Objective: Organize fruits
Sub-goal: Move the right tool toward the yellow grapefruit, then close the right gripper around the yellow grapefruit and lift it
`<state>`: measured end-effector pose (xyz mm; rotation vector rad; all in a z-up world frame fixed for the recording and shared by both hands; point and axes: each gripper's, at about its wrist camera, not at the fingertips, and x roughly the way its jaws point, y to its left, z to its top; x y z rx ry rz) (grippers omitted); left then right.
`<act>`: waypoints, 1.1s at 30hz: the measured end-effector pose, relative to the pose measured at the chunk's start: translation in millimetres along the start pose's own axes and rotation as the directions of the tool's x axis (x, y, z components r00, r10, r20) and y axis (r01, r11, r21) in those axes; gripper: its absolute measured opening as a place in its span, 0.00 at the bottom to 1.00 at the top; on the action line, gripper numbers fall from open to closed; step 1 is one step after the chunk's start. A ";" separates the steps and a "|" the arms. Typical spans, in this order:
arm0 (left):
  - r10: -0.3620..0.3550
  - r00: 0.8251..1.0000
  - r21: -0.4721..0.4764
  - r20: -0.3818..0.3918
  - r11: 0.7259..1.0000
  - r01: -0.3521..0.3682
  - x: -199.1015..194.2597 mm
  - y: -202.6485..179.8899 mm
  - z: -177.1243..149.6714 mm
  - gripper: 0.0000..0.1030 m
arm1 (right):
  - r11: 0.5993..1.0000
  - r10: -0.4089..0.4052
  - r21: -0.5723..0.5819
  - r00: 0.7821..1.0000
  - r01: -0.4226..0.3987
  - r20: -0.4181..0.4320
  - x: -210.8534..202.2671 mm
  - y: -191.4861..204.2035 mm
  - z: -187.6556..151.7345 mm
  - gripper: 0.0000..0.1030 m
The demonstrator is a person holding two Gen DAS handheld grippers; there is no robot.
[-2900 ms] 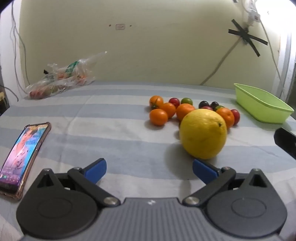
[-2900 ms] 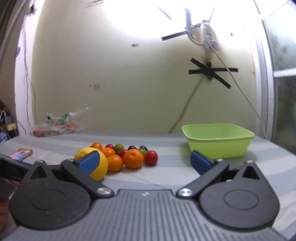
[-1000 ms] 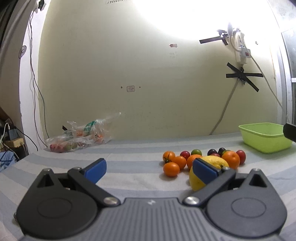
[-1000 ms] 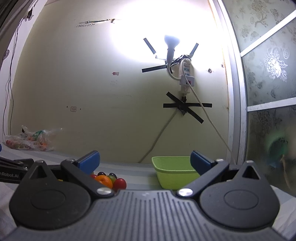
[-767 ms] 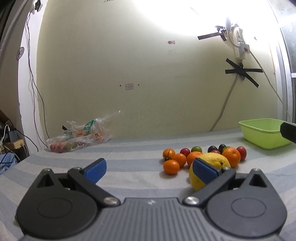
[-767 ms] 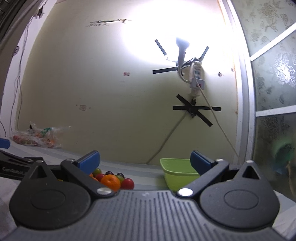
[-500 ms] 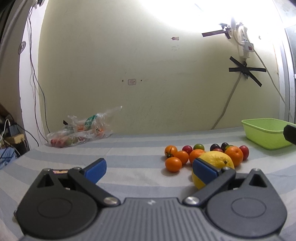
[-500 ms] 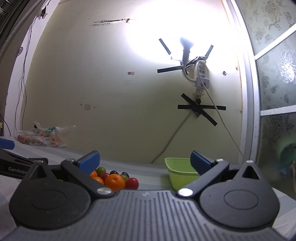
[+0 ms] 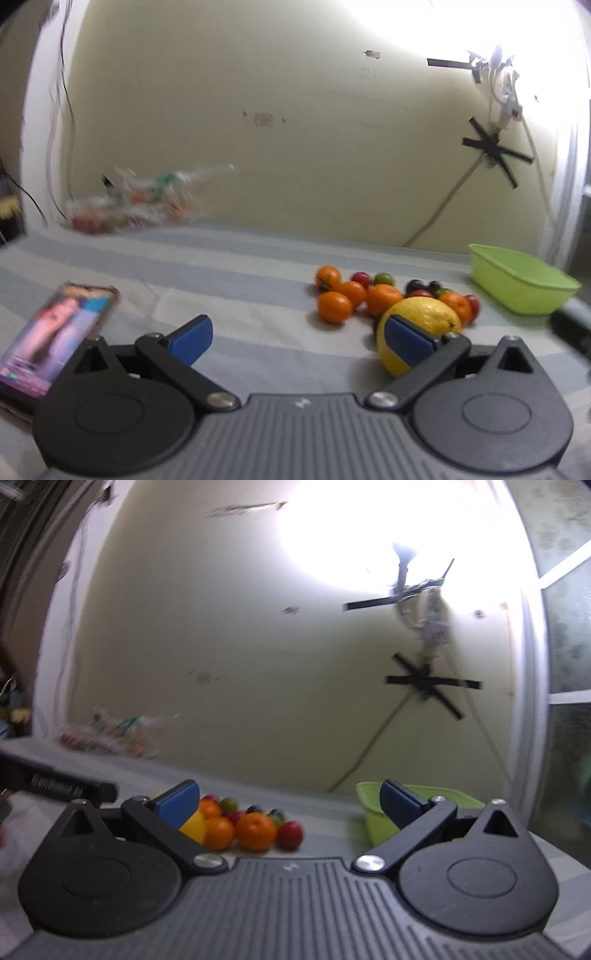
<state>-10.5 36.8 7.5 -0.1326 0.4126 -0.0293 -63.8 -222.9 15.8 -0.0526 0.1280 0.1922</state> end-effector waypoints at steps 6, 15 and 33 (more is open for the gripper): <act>-0.117 0.993 -0.053 -0.001 0.992 0.116 -2.2 11.8 1.0 0.99 | 0.981 0.177 -0.055 0.976 -0.185 -0.124 14.1 15.9 5.8 0.78; -0.150 0.989 -0.143 0.006 0.978 0.149 -0.7 24.5 1.5 0.99 | 0.942 0.330 0.029 0.912 -0.333 -0.242 48.4 25.4 22.6 0.76; -0.178 0.984 -0.084 0.024 0.980 0.179 -4.7 14.2 1.0 0.99 | 0.960 0.277 0.062 0.884 -0.274 -0.376 54.1 -14.5 19.5 0.64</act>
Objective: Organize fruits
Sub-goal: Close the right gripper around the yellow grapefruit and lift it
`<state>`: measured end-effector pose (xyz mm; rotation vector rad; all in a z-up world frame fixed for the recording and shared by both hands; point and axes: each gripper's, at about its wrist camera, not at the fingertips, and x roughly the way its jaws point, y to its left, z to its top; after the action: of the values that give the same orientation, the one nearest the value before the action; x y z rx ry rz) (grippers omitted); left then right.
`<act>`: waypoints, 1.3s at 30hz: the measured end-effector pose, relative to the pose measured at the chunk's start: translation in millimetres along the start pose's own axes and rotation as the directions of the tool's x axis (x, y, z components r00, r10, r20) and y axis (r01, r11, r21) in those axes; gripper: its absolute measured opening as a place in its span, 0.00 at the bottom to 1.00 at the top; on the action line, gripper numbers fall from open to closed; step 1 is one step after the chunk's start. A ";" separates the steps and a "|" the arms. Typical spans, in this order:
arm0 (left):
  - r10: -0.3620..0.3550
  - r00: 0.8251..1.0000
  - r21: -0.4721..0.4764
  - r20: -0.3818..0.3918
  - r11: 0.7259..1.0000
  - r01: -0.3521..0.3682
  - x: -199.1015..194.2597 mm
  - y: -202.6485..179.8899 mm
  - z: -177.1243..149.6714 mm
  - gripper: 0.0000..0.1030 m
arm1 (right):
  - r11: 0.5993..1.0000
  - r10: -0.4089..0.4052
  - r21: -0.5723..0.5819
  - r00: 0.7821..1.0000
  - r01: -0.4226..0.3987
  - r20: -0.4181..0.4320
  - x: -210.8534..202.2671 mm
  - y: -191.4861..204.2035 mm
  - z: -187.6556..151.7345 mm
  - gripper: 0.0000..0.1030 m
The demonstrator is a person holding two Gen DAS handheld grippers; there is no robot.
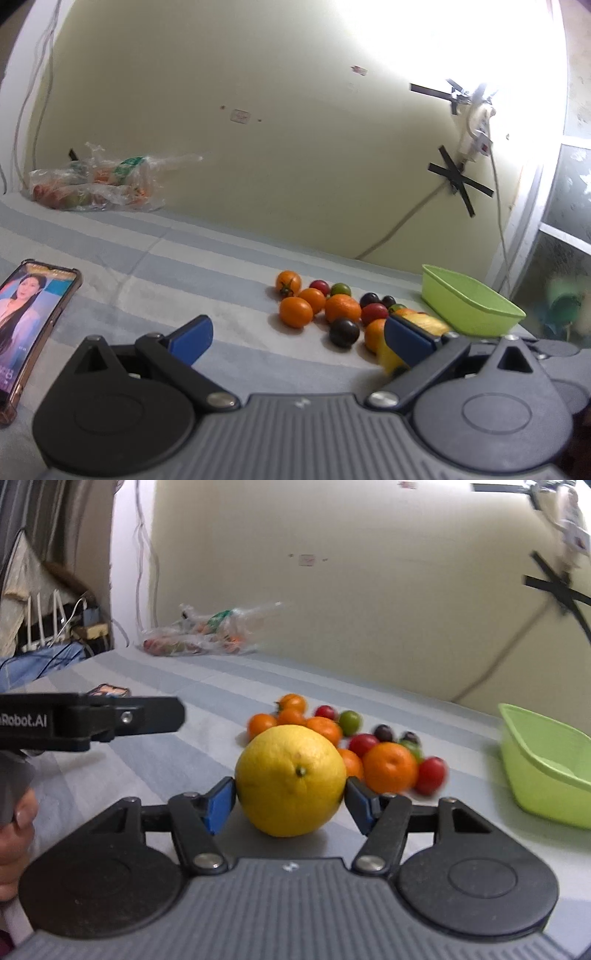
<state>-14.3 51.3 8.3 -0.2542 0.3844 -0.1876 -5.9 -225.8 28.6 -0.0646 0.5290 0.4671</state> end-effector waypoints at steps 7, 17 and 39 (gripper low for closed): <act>-0.140 0.986 0.058 -0.086 0.988 0.145 9.9 -19.0 6.3 0.99 | 0.994 -0.093 0.047 0.995 0.094 -0.039 -66.0 -60.6 -16.3 0.64; -0.393 0.877 0.101 -0.278 0.895 0.433 58.3 -105.6 21.8 0.99 | 0.983 -0.159 0.086 0.986 0.163 -0.055 -78.9 -86.7 -35.4 0.67; -0.372 0.786 0.138 -0.494 0.859 0.493 90.8 -161.5 -8.3 0.63 | 0.992 -0.120 0.044 0.992 0.118 0.040 -95.8 -63.3 -70.5 0.64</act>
<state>43.7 -124.8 14.6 -0.0280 0.7585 -0.7665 -83.9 -334.5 11.9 -0.0458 0.4897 0.3403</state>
